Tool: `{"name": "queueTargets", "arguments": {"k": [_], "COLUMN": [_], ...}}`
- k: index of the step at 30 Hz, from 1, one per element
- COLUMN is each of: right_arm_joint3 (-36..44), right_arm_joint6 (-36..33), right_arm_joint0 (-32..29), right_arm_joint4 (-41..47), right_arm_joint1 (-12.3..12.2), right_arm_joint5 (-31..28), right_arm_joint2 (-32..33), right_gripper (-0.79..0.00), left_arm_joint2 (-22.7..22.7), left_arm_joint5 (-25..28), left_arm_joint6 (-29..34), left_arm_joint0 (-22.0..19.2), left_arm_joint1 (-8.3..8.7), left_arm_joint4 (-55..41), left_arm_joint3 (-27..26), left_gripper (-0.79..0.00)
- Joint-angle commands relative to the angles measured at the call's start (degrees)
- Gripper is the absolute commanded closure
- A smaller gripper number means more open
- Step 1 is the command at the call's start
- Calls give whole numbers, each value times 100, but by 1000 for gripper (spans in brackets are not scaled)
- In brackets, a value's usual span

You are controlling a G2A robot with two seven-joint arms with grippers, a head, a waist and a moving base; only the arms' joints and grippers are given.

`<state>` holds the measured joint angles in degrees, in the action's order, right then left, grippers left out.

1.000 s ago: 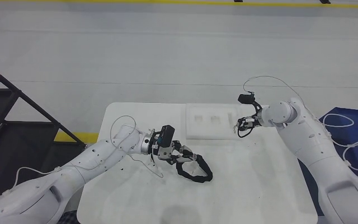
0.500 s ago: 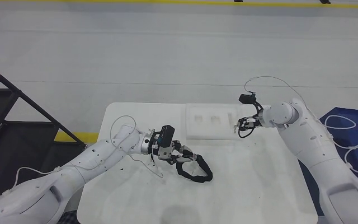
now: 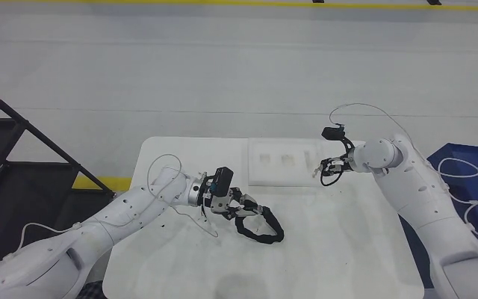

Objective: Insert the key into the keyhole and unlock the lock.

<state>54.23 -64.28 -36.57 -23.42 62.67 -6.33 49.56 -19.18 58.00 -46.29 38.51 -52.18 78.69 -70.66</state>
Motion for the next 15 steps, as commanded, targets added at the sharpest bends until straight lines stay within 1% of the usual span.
{"name": "queueTargets", "arguments": {"k": [1,15], "right_arm_joint3": [-41,-464], "right_arm_joint6": [4,-13], "right_arm_joint0": [16,225], "right_arm_joint4": [18,19], "right_arm_joint1": [11,168], "right_arm_joint5": [-10,-31], "right_arm_joint2": [-2,-209], "right_gripper": [0,0], "left_arm_joint2": [0,0], "left_arm_joint5": [0,0], "left_arm_joint6": [0,0], "left_arm_joint0": [0,0], "left_arm_joint1": [0,0], "left_arm_joint4": [0,0], "left_arm_joint3": [0,0], "left_gripper": [0,0]}}
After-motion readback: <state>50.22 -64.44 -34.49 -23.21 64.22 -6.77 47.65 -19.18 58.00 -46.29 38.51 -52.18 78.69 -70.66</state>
